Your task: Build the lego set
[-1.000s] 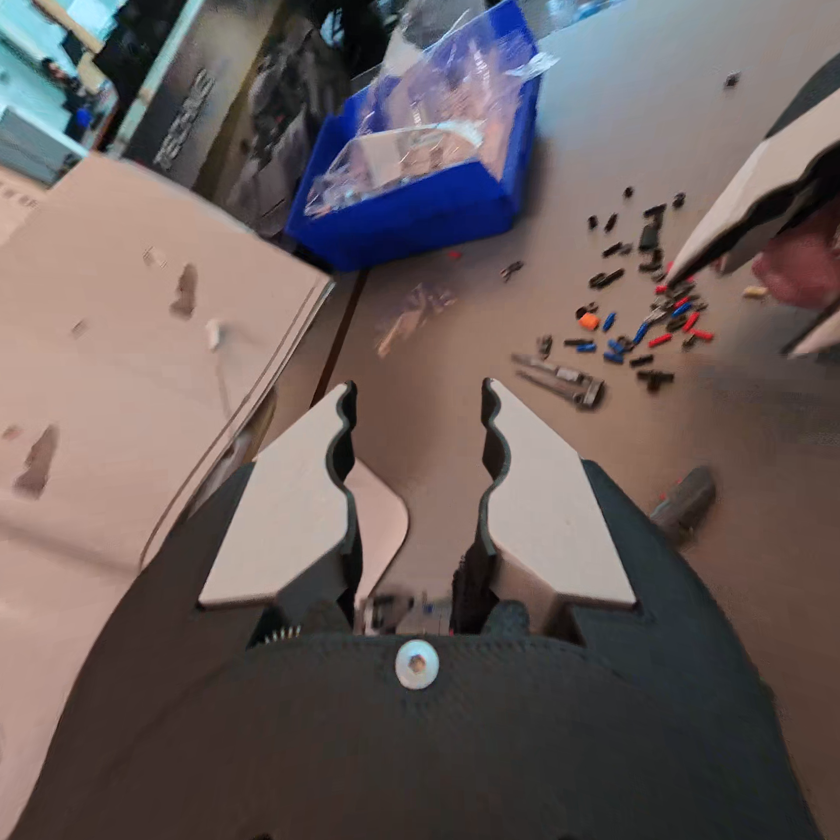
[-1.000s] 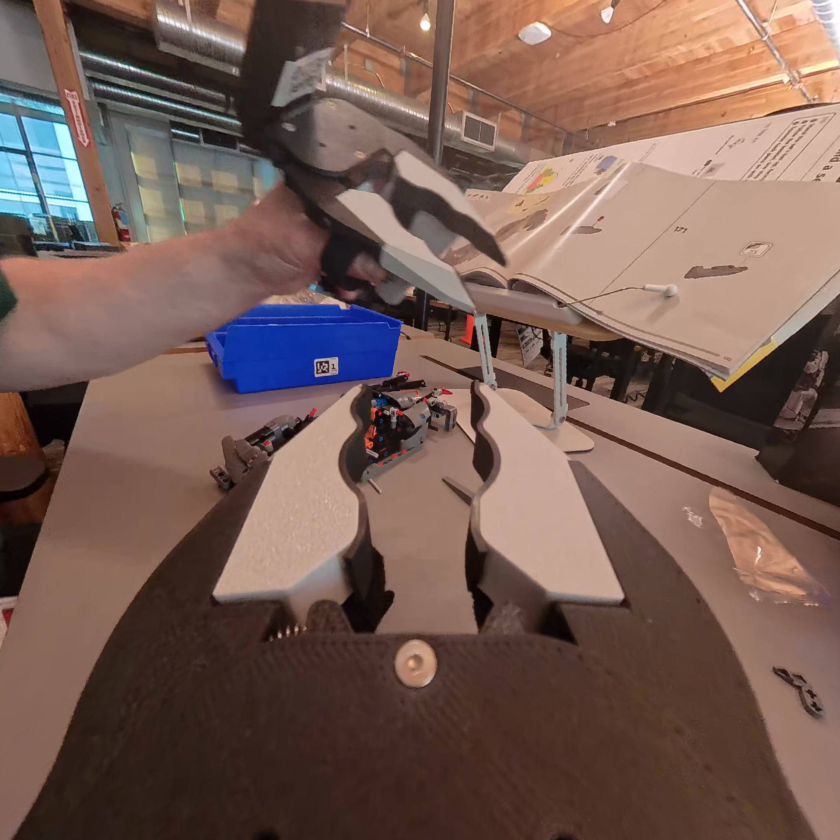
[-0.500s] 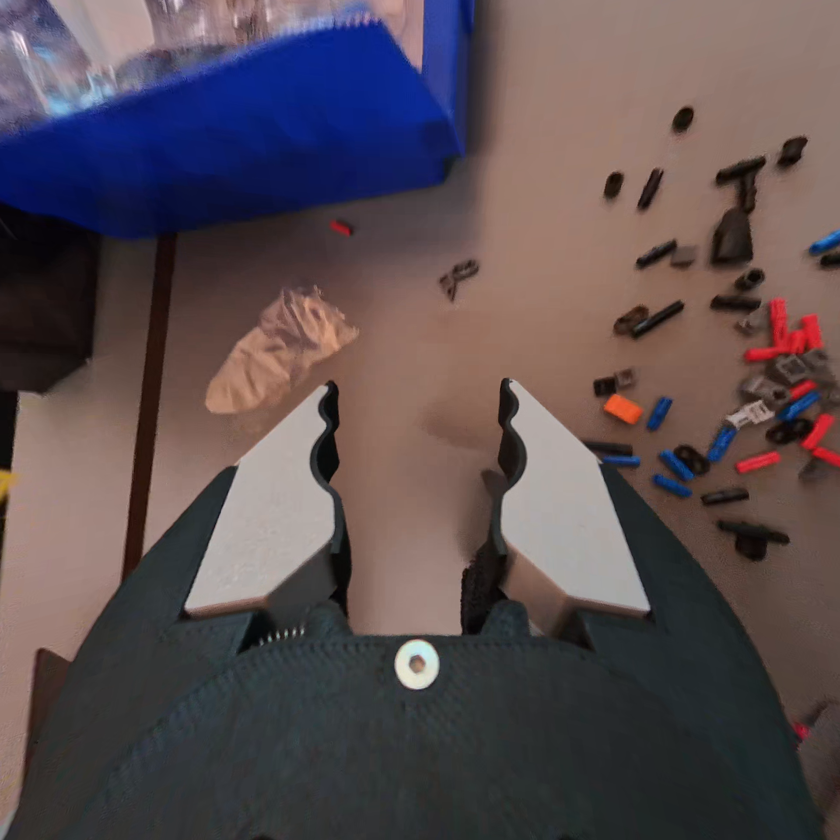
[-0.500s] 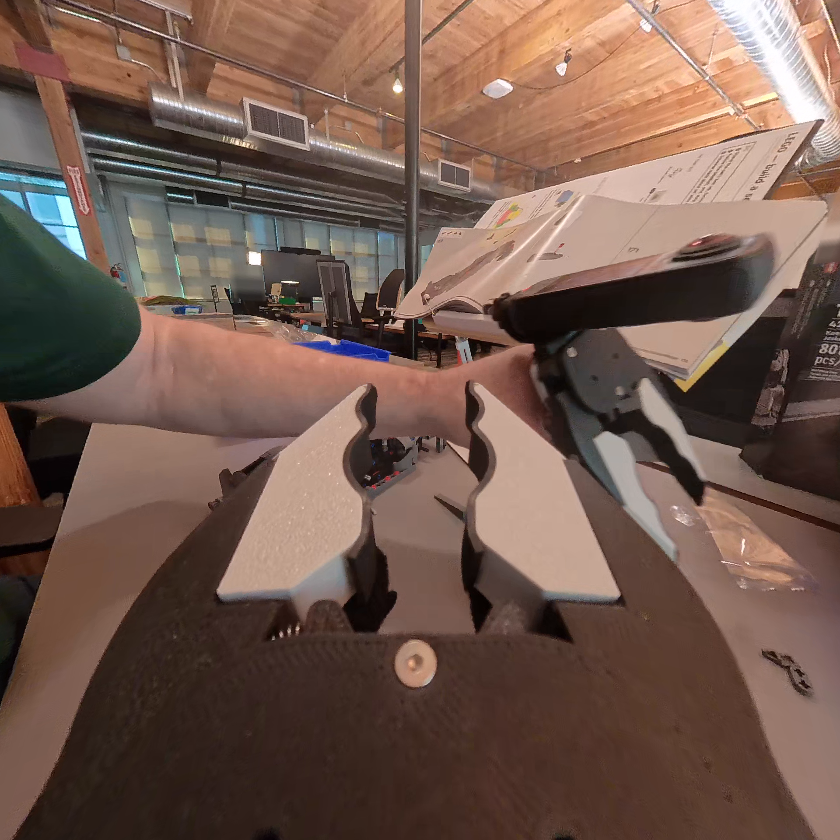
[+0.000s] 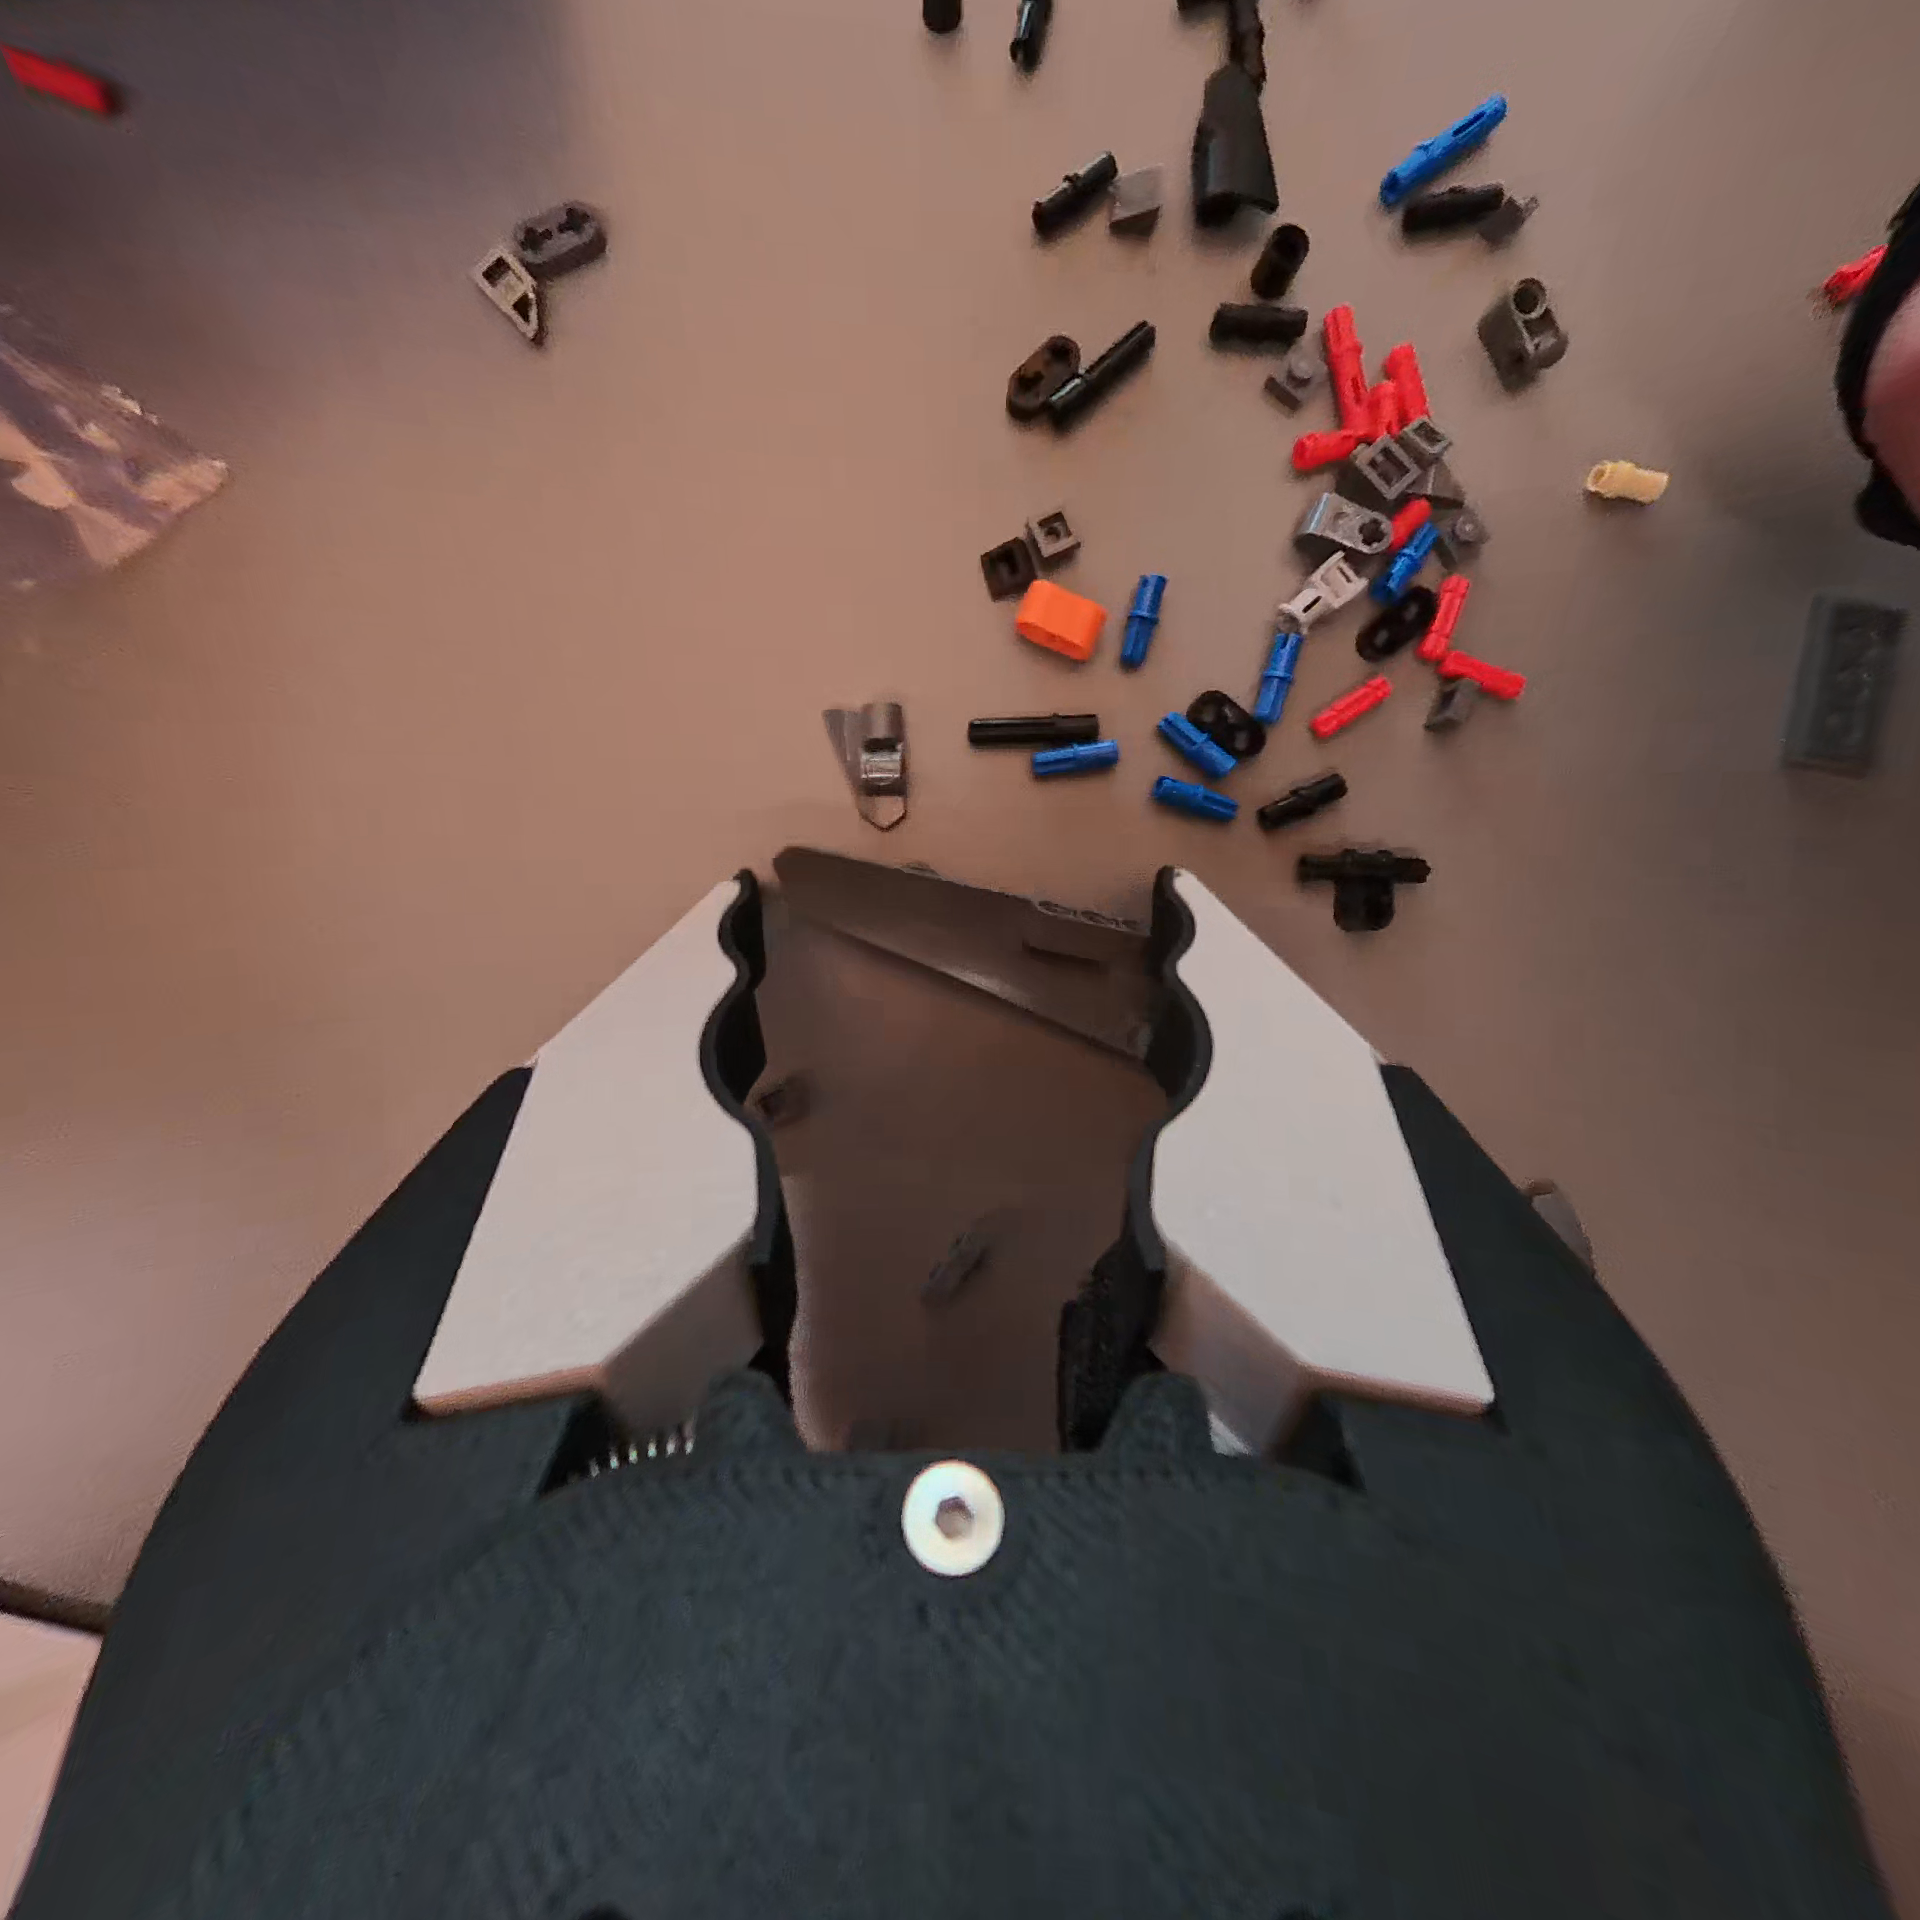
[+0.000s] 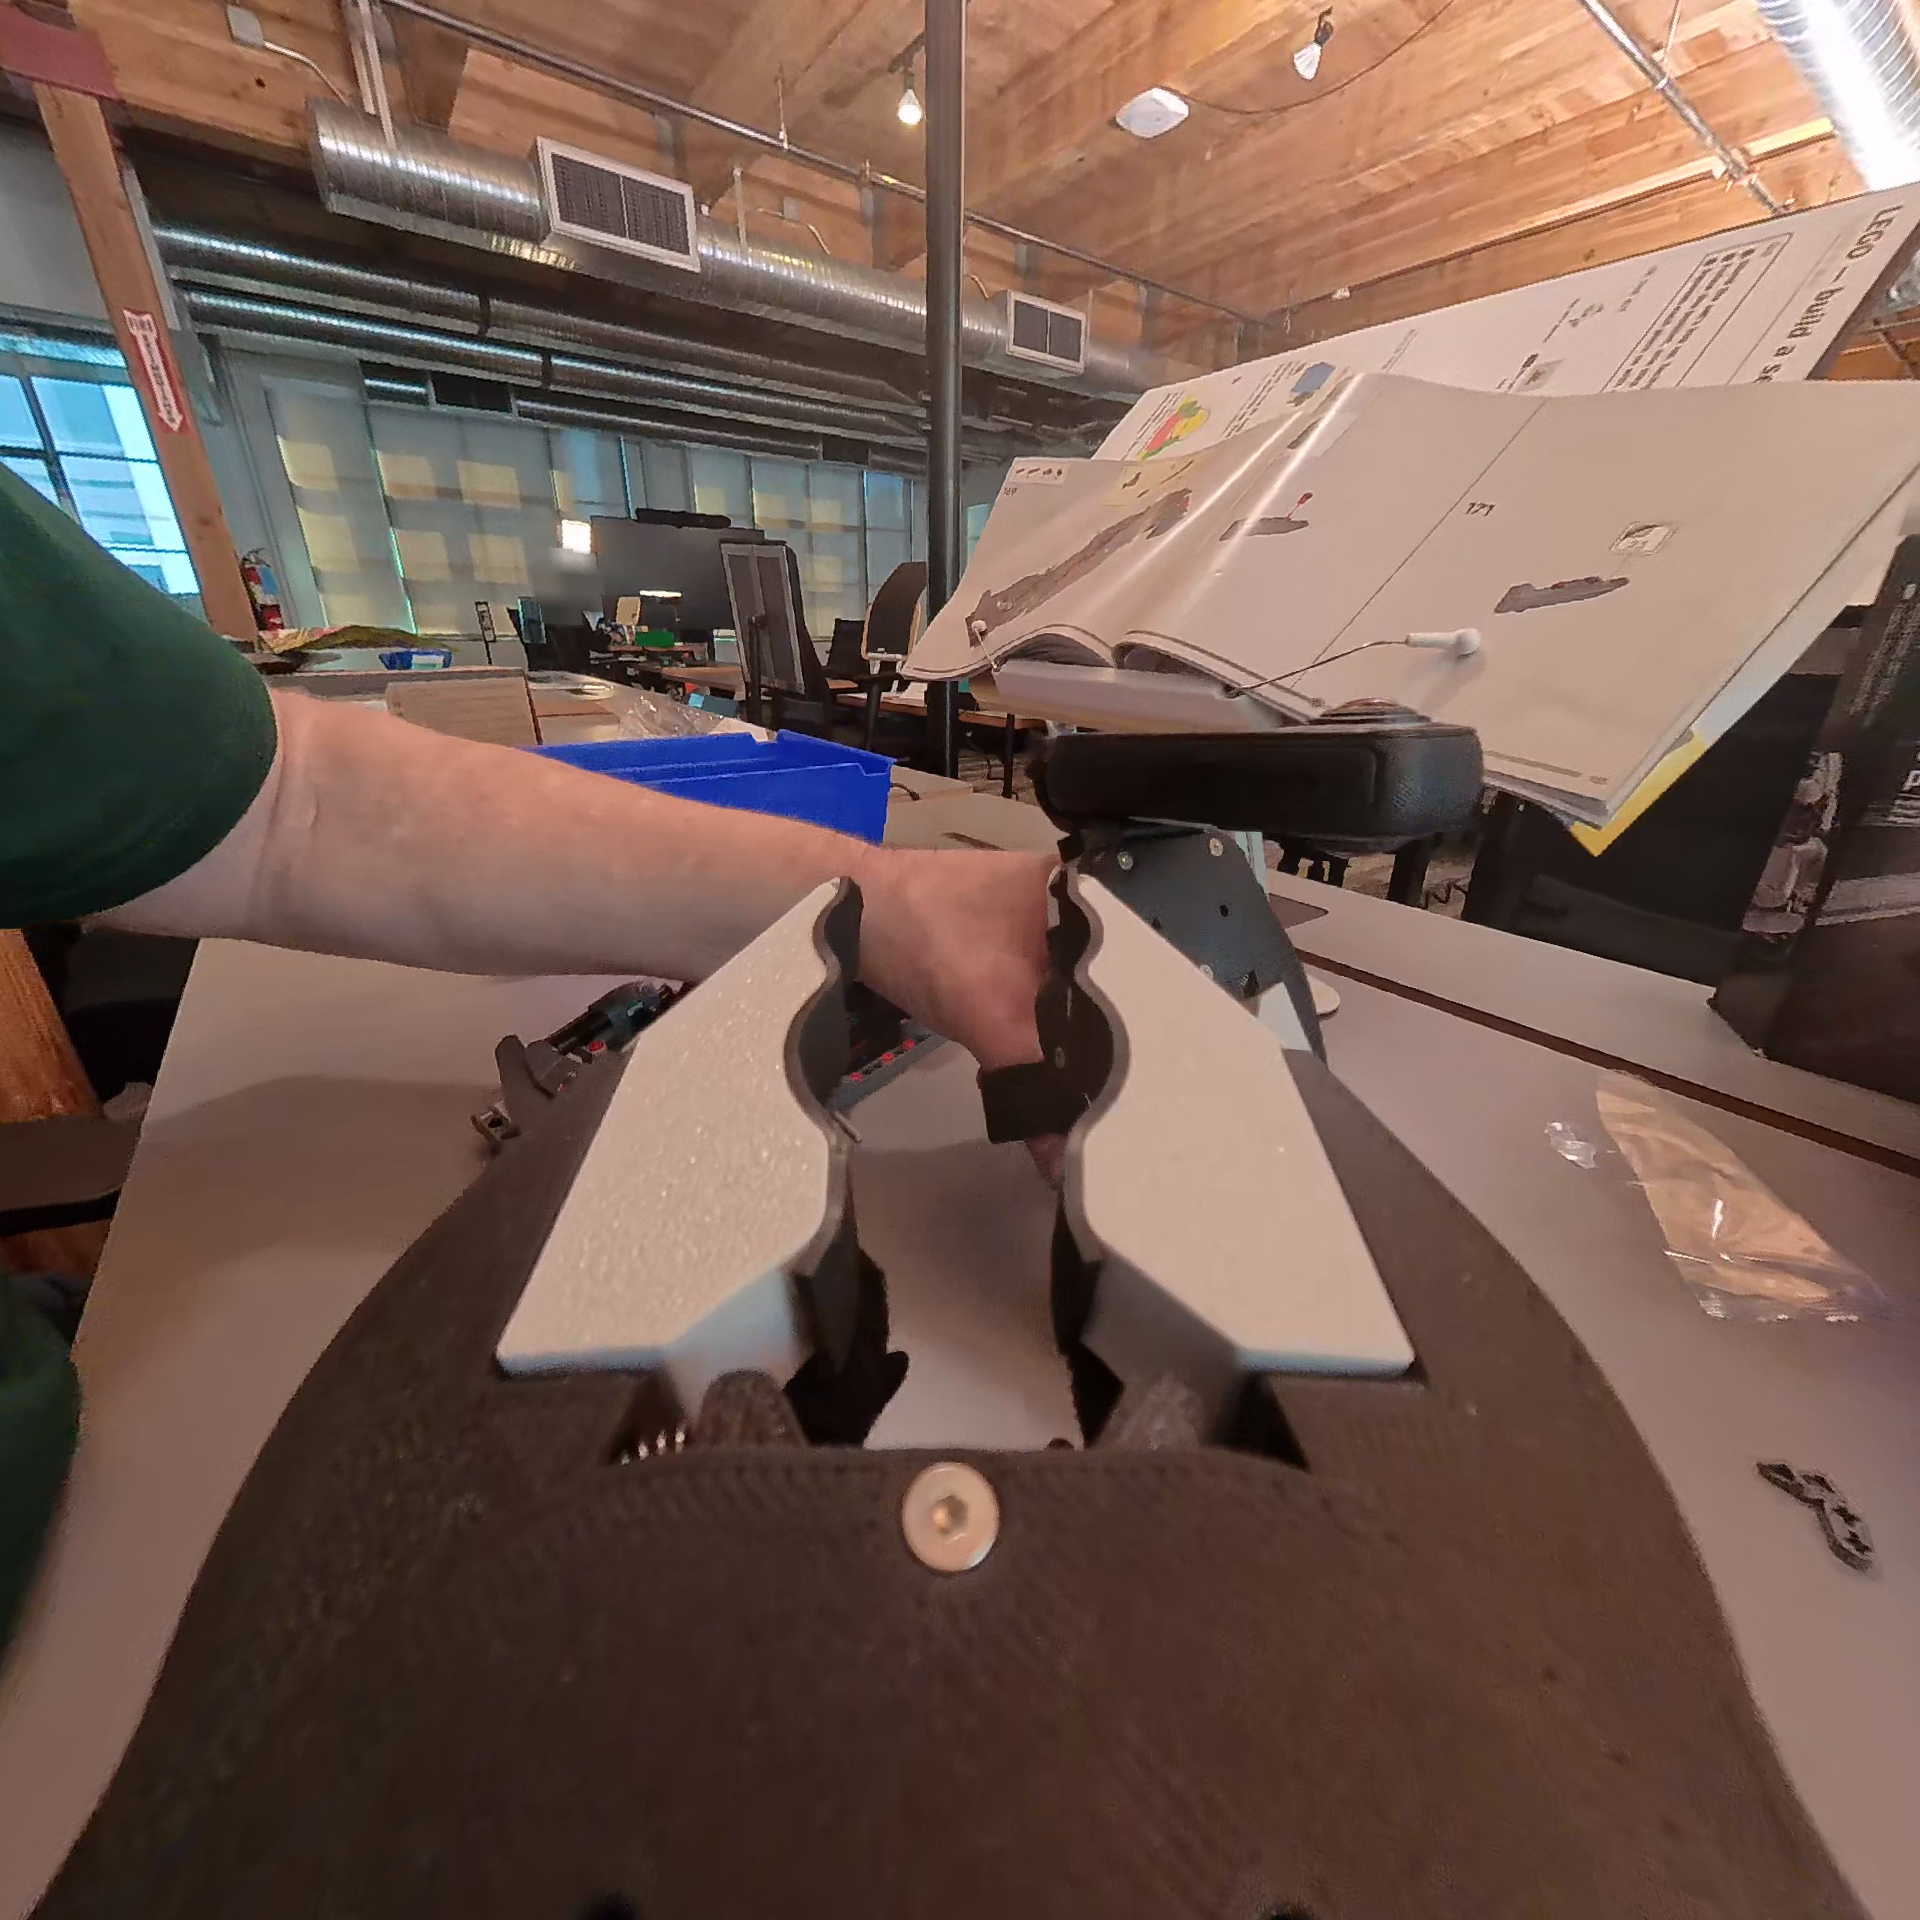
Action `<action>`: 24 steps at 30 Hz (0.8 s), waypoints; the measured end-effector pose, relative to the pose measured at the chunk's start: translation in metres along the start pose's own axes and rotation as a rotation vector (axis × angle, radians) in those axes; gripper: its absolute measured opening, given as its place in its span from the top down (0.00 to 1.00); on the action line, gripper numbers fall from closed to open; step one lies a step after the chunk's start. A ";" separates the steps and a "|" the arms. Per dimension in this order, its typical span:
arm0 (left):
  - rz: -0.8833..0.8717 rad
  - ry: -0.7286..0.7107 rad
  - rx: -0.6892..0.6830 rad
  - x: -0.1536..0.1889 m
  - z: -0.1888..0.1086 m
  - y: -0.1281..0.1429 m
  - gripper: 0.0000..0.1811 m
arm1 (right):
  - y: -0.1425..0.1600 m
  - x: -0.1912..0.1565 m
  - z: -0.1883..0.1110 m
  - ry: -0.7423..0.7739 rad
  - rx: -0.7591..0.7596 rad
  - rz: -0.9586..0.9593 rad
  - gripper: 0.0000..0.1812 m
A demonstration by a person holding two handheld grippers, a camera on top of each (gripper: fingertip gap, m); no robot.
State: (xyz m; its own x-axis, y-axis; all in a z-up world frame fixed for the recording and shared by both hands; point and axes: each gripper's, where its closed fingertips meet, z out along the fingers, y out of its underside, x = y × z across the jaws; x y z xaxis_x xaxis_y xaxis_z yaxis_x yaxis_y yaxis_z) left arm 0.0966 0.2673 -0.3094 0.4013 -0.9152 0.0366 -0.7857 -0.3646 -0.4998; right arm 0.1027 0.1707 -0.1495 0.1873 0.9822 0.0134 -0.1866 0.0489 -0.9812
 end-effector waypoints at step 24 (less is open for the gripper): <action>0.001 -0.148 0.054 0.011 -0.033 0.020 0.92 | 0.007 0.006 0.002 0.036 -0.034 -0.015 0.79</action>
State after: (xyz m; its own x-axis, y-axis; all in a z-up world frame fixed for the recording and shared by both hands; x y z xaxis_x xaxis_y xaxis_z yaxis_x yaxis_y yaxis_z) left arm 0.0701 0.2443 -0.2901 0.4689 -0.8787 -0.0895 -0.7611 -0.3505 -0.5457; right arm 0.1004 0.1772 -0.1559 0.2247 0.9742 0.0218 -0.1510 0.0570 -0.9869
